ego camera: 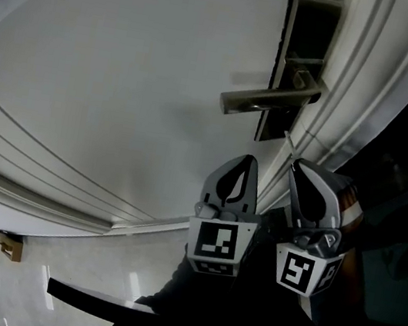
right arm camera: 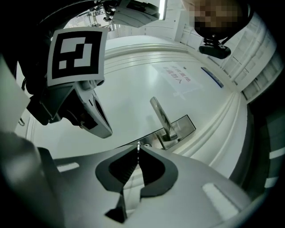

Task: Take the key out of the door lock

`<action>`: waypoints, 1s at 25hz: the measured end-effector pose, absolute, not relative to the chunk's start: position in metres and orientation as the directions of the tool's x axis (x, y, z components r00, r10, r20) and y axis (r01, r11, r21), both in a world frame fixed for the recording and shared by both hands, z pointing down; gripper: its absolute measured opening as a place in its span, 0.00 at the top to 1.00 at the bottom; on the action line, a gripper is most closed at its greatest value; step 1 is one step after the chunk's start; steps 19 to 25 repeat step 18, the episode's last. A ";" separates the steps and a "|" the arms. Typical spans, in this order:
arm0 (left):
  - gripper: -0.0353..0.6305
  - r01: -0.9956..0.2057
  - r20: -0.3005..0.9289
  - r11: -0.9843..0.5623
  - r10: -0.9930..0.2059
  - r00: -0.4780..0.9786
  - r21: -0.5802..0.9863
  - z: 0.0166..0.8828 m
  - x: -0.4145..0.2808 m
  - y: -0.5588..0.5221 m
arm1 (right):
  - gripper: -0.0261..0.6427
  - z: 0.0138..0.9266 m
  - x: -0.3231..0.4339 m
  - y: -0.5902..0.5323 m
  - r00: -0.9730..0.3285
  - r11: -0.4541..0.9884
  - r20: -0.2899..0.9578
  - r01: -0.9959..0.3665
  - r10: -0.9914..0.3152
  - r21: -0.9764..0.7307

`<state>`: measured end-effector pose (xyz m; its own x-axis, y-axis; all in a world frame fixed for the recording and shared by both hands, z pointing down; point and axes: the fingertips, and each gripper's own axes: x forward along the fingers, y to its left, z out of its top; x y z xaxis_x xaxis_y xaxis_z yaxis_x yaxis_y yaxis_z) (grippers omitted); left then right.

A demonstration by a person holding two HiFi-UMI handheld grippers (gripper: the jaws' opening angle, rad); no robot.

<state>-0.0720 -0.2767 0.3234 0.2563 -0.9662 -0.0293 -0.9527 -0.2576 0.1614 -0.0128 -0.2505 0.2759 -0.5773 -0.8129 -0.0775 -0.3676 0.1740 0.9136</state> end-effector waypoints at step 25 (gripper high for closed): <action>0.95 -0.954 0.007 -0.258 -0.965 0.262 0.152 0.330 -0.069 -0.272 | 0.94 0.280 -0.010 -0.251 -0.561 0.207 -0.084 -0.435 -0.823 0.876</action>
